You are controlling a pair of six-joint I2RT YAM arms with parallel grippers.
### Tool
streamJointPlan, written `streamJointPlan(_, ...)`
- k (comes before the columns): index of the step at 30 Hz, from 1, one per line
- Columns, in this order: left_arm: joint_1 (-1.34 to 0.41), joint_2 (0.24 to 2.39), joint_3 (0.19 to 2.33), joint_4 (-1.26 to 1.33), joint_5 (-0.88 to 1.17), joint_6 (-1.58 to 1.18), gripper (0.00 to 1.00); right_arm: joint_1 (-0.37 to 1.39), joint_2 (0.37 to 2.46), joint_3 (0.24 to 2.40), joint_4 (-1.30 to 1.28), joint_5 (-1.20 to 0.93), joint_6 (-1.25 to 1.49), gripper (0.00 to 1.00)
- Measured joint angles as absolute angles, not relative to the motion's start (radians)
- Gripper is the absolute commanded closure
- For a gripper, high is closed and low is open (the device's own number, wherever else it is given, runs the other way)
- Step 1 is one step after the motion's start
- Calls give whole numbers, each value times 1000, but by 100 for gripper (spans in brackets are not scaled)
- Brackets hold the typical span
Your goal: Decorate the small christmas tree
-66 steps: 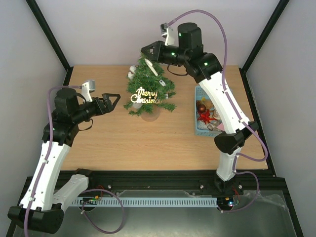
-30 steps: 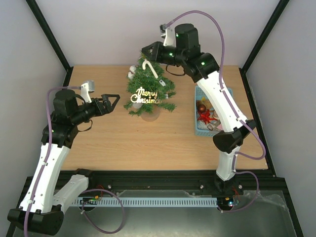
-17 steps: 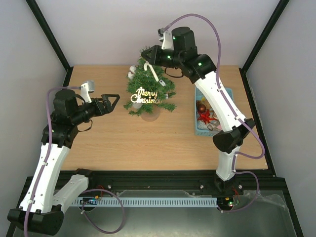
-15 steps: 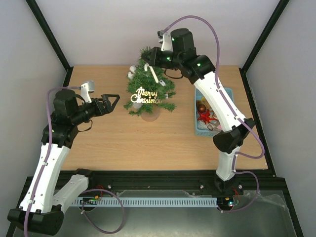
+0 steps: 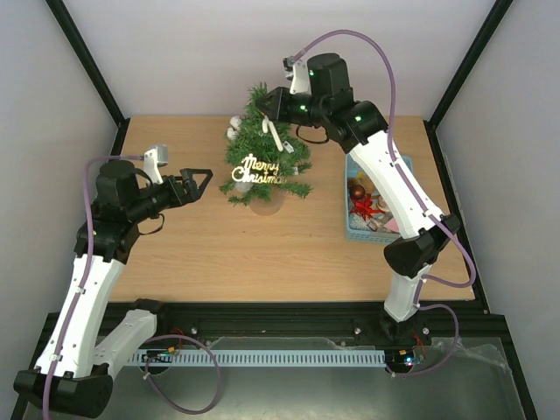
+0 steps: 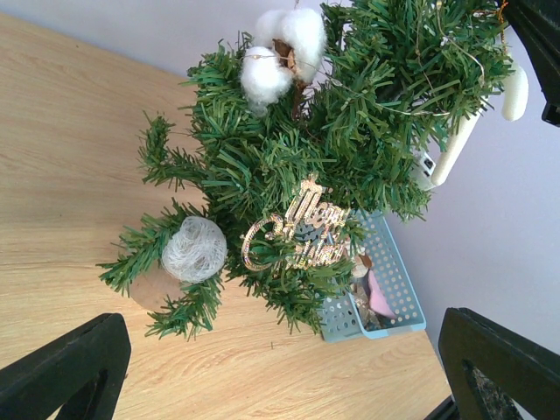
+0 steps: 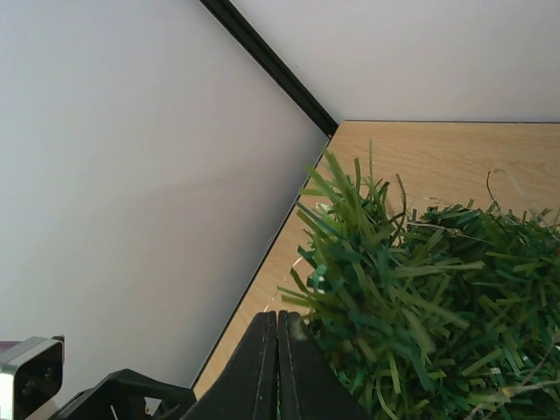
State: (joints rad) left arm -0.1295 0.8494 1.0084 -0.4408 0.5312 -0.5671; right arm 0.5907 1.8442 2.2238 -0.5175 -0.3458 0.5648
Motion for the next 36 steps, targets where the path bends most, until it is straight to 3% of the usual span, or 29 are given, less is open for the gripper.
streamJointPlan(24,-130,843,1008,-441,531,-576,1,591,1814,2225,-512,-346,564,99)
streamJointPlan(36,-130,831,999,-440,532,-587,1,591,1832,2336,-436,-362,584,99)
